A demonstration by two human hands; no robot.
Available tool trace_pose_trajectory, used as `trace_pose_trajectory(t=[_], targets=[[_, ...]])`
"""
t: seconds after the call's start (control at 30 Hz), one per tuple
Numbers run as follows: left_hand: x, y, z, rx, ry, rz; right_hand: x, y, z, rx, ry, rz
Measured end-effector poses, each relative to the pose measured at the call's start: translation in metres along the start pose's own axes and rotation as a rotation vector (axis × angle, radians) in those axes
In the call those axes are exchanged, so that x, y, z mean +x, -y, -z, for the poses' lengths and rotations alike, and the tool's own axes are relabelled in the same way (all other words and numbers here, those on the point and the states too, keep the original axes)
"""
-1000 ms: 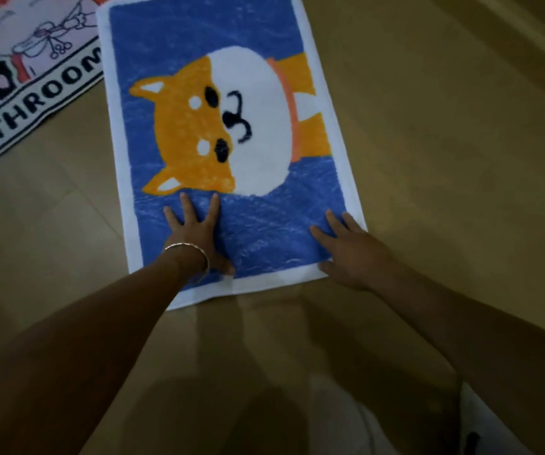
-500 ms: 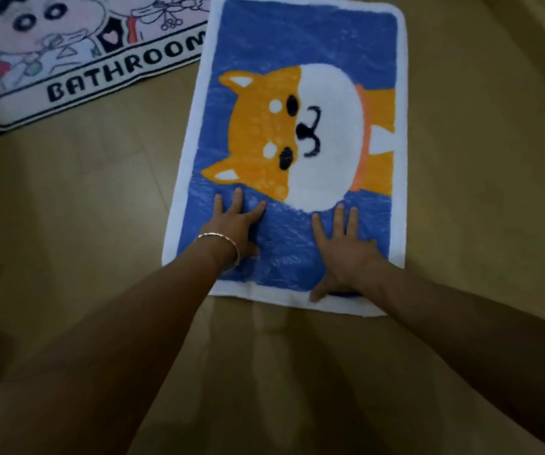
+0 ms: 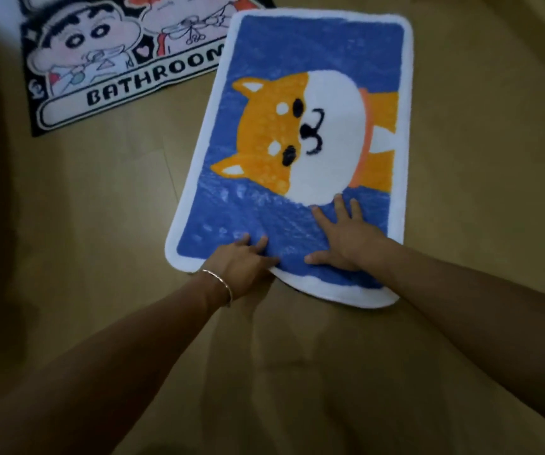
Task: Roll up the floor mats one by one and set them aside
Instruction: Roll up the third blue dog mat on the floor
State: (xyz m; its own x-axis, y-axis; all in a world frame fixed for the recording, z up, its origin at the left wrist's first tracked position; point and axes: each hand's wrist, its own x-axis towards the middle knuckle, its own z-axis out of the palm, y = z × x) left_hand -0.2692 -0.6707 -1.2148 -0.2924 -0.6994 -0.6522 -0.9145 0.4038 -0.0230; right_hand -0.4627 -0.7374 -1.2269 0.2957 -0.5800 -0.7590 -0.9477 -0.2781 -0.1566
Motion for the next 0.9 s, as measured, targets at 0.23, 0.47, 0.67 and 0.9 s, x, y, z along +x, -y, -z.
trace_pose_trajectory(t=[0.23,0.47,0.67,0.9], targets=[[0.014,0.001,0.023,-0.078,-0.122,0.018,-0.035,0.01,-0.004,-0.011,-0.031,0.218],[0.005,-0.031,0.019,-0.092,-0.163,-0.177,-0.06,0.014,-0.029,0.074,0.004,0.074],[-0.013,-0.055,0.004,0.051,-0.289,-0.155,-0.059,0.002,-0.024,0.211,-0.003,0.05],[-0.007,-0.062,0.004,0.213,-0.221,-0.011,-0.057,0.005,-0.031,-0.105,-0.226,0.213]])
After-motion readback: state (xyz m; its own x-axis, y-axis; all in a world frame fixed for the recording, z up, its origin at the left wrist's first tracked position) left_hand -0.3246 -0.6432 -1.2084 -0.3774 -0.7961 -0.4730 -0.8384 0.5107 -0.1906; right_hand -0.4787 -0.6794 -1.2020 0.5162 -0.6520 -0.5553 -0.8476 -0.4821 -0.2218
